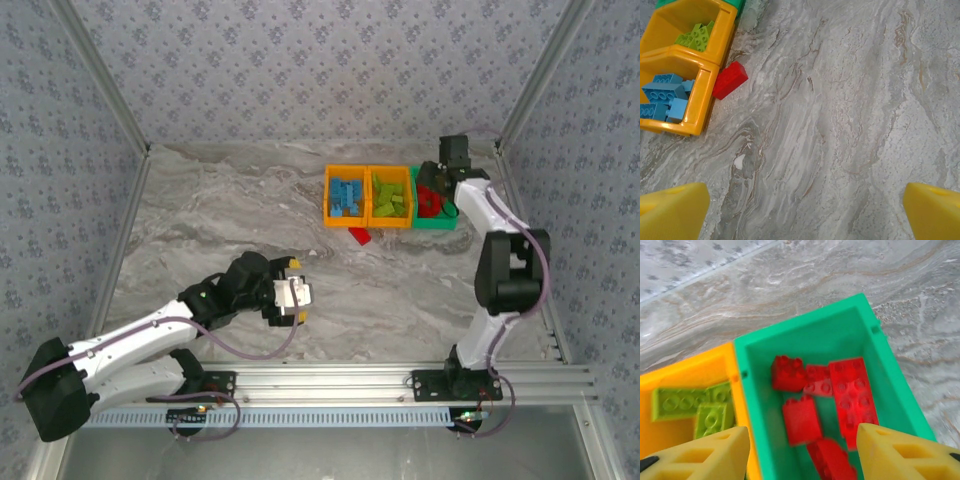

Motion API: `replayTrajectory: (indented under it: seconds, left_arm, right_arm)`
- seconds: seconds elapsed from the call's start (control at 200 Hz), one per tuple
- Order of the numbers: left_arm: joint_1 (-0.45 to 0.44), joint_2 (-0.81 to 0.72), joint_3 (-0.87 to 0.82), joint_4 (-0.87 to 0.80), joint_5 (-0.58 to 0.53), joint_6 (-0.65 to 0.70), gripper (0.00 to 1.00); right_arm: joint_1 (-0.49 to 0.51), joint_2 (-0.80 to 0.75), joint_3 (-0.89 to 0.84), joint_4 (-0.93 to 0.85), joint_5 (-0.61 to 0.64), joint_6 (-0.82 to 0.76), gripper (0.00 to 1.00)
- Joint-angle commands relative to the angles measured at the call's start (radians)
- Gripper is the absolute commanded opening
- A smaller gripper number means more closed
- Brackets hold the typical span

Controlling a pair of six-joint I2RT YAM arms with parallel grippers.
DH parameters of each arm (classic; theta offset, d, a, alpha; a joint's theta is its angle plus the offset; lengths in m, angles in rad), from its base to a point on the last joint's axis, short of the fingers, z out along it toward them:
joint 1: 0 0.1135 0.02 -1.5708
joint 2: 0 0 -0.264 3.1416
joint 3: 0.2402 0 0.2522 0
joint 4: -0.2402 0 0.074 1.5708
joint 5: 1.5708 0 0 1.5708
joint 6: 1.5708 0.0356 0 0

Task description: Sort the legos into containers by color

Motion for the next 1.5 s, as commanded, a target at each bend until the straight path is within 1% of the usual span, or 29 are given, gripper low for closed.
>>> replayTrajectory:
  seconds: [0.0, 0.07, 0.14, 0.2, 0.25, 0.305, 0.375, 0.54, 0.625, 0.685, 0.77, 0.904, 1.024, 1.124, 1.239, 1.374, 1.494]
  left_arm:
    - [-0.006, 0.004, 0.018, -0.005, 0.014, 0.002, 0.99]
    - [-0.006, 0.005, 0.018, -0.006, 0.019, 0.002, 0.99]
    - [-0.006, 0.008, 0.018, -0.003, 0.025, 0.001, 0.99]
    - [-0.006, 0.013, 0.017, -0.001, 0.032, -0.006, 0.99]
    - [-0.005, 0.017, 0.020, 0.001, 0.040, -0.011, 0.99]
    - [-0.006, 0.022, 0.022, -0.002, 0.046, -0.014, 0.99]
    - [-0.006, 0.024, 0.025, -0.008, 0.049, -0.014, 0.99]
    - [-0.006, 0.015, 0.024, -0.016, 0.027, 0.001, 0.99]
    - [-0.006, 0.013, 0.024, -0.016, 0.019, 0.003, 0.99]
    - [-0.005, 0.015, 0.023, -0.016, 0.021, 0.005, 0.99]
    - [-0.005, 0.018, 0.023, -0.015, 0.025, 0.005, 0.99]
    - [-0.006, 0.018, 0.018, -0.005, 0.031, -0.007, 0.99]
    - [-0.005, 0.017, 0.012, 0.000, 0.031, -0.011, 0.99]
    - [-0.006, 0.021, 0.011, 0.004, 0.028, -0.011, 0.99]
    - [-0.006, 0.027, 0.011, 0.009, 0.031, -0.017, 0.99]
    - [-0.006, 0.036, 0.012, 0.013, 0.041, -0.022, 0.99]
    - [-0.005, 0.042, 0.014, 0.014, 0.044, -0.024, 0.99]
  right_arm:
    - [0.072, -0.214, -0.152, 0.047, -0.083, -0.025, 0.63]
    - [0.151, -0.298, -0.283, 0.091, -0.120, -0.045, 0.65]
    - [0.248, -0.333, -0.368, 0.129, -0.153, -0.073, 0.66]
    - [0.329, -0.316, -0.398, 0.143, -0.164, -0.112, 0.68]
    - [0.388, -0.272, -0.397, 0.130, -0.121, -0.136, 0.70]
    - [0.422, -0.209, -0.368, 0.094, -0.077, -0.157, 0.71]
    - [0.432, -0.130, -0.331, 0.068, -0.055, -0.170, 0.72]
    - [0.431, 0.009, -0.286, 0.097, -0.013, -0.216, 0.72]
    - [0.432, 0.061, -0.258, 0.107, -0.017, -0.237, 0.72]
    - [0.432, 0.094, -0.243, 0.122, -0.033, -0.252, 0.70]
    - [0.435, 0.130, -0.213, 0.126, -0.020, -0.259, 0.69]
    - [0.435, 0.175, -0.181, 0.121, -0.012, -0.267, 0.62]
    - [0.443, 0.205, -0.176, 0.079, -0.004, -0.267, 0.48]
    - [0.461, 0.175, -0.197, 0.055, 0.020, -0.267, 0.38]
    - [0.484, 0.085, -0.272, 0.035, 0.036, -0.258, 0.32]
    - [0.482, -0.096, -0.365, 0.034, 0.035, -0.222, 0.28]
    - [0.438, -0.259, -0.398, 0.058, 0.049, -0.189, 0.27]
